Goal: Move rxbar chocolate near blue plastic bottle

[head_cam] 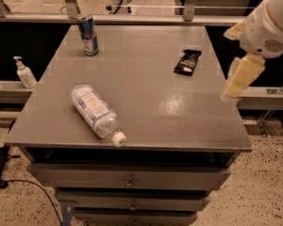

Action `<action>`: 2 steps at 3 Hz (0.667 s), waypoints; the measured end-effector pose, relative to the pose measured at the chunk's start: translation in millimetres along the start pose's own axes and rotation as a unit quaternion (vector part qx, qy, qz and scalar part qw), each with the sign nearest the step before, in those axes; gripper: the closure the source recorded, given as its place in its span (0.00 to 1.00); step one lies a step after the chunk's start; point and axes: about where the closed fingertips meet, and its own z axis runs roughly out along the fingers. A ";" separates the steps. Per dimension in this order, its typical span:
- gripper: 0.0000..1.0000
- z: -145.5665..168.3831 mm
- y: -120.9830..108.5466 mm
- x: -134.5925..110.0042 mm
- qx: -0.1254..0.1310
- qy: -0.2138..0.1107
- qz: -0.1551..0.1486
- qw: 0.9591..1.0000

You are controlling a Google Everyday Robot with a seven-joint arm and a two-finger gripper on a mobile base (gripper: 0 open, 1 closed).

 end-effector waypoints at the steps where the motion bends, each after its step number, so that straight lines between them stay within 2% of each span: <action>1: 0.00 23.3 -37.4 -2.5 0.020 -0.047 0.002 0.999; 2: 0.00 42.7 -71.2 -0.5 0.035 -0.092 0.018 0.995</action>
Offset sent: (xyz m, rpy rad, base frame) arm 0.1295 -0.0168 -0.0243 0.2902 -0.1570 -0.0278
